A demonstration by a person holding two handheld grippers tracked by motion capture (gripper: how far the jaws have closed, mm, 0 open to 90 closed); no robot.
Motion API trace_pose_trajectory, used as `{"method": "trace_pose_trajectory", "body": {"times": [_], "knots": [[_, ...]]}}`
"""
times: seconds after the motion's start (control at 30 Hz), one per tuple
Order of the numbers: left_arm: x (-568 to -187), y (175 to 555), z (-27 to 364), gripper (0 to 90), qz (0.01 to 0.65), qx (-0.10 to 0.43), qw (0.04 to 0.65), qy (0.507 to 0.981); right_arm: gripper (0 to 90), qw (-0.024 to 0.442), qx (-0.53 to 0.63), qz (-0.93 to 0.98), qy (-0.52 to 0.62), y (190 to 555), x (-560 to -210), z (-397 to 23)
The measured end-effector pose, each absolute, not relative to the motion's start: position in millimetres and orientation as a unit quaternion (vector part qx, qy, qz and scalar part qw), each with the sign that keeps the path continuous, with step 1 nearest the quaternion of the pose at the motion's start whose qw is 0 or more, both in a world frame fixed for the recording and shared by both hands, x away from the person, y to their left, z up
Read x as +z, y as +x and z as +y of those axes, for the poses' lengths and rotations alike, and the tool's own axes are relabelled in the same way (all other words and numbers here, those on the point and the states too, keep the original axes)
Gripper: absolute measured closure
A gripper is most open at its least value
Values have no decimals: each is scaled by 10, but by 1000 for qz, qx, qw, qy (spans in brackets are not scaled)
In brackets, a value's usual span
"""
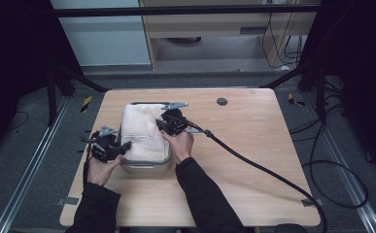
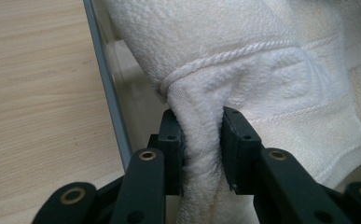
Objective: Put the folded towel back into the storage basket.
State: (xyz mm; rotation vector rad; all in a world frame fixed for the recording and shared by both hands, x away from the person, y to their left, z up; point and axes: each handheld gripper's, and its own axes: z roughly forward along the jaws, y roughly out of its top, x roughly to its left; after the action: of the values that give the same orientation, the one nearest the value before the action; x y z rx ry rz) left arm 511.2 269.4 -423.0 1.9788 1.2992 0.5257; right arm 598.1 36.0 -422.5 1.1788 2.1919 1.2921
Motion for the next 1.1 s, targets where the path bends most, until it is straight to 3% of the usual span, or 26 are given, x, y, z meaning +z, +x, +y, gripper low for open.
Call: {"method": "trace_pose_trajectory", "body": {"times": [0.17,0.37,0.73,1.1], "knots": [[-4260,5129,2682,670,505,205,341,766,651,176,448,773,413,5958,-4262,365],[-4213,5114,2680,545,506,217,349,758,599,181,447,772,413,5928,-4304,311],[-4028,5000,2673,531,488,244,392,741,455,220,468,762,389,5870,-4106,167],[-3966,4897,2684,427,477,260,420,727,300,217,475,766,375,5719,-3965,-223]]}}
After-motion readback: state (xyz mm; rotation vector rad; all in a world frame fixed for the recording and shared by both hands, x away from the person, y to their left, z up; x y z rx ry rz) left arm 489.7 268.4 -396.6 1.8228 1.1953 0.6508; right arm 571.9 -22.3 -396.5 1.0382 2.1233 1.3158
